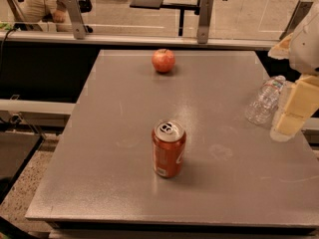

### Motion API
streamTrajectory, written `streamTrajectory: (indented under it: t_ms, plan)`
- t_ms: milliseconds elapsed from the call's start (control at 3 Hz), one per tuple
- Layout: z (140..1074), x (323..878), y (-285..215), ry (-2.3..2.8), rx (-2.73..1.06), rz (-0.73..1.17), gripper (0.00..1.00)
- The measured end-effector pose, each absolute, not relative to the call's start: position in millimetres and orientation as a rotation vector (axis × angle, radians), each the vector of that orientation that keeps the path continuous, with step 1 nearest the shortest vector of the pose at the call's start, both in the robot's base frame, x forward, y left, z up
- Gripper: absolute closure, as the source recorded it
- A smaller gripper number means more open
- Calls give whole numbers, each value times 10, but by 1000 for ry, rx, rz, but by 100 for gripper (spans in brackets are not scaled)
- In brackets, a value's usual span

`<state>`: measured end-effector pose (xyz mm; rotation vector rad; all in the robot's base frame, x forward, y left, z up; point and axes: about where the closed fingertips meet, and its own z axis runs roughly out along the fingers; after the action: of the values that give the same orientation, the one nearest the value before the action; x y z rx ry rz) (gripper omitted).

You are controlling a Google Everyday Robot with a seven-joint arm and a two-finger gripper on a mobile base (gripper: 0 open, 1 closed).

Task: Move water bottle near coke can

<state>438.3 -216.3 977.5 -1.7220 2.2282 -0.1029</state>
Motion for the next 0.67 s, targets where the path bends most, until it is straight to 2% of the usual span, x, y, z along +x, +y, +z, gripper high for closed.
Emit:
streamTrajectory:
  t_ms: [667]
  plan:
    - [9730,4601,-2265,2184,-1752,-90,0]
